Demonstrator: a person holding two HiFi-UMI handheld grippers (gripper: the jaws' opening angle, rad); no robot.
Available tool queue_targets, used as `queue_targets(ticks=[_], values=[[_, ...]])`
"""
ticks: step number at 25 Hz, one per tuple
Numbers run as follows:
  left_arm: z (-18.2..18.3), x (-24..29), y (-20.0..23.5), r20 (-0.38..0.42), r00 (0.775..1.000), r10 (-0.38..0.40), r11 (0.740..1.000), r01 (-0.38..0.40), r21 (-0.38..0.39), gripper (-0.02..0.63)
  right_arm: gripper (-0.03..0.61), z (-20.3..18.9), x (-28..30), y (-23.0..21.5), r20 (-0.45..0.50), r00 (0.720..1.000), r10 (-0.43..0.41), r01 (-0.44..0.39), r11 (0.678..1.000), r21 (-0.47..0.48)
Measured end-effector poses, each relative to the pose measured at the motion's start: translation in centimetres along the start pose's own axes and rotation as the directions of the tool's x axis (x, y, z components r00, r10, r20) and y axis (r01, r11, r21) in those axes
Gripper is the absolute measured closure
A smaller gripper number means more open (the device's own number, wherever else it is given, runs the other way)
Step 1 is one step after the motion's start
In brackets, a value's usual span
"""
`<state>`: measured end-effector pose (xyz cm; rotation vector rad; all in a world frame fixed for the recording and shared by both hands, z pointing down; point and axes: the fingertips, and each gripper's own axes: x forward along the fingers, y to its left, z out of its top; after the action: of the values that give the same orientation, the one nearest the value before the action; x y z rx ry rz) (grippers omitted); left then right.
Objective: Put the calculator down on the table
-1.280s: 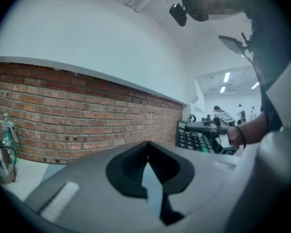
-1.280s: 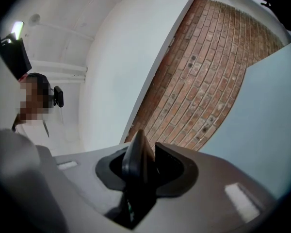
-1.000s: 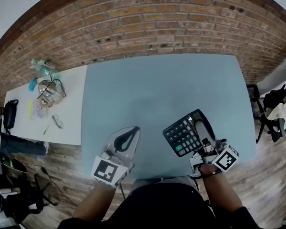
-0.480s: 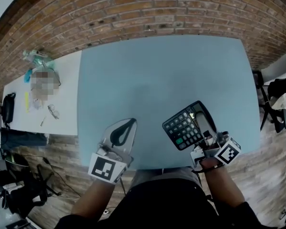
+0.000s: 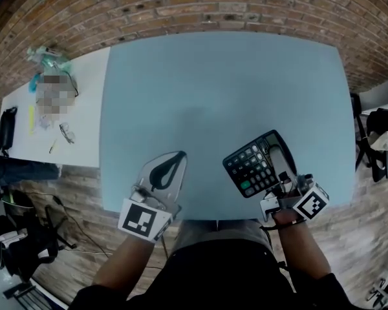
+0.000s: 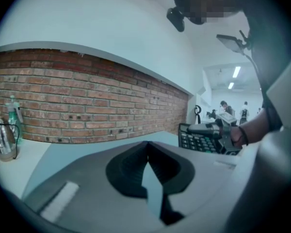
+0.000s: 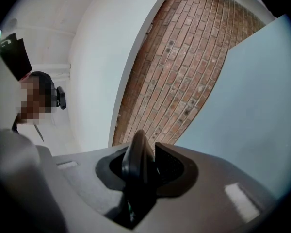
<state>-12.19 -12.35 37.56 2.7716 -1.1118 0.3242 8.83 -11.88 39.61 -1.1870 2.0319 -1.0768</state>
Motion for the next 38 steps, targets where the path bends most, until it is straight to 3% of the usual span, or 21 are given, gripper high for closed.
queue_targets(ticks=[14, 19, 38], values=[[-1.8, 1.7, -0.6, -0.027, 1.0, -0.008, 0.999, 0.007, -0.04, 0.611, 0.479, -0.4, 0.1, -3.3, -0.03, 0.998, -0.049, 0.049, 0.999, 0.004], [-1.3, 2.6, -0.9, -0.034, 0.999, -0.009, 0.992, 0.005, -0.129, 0.611, 0.479, -0.4, 1.0, -3.9, -0.031, 0.999, -0.04, 0.04, 0.999, 0.01], [-3.2, 4.5, -2.2, -0.086, 0.995, -0.058, 0.99, 0.046, -0.13, 0.611, 0.479, -2.1, 1.7, -7.1, -0.067, 0.995, -0.08, 0.083, 0.996, 0.045]])
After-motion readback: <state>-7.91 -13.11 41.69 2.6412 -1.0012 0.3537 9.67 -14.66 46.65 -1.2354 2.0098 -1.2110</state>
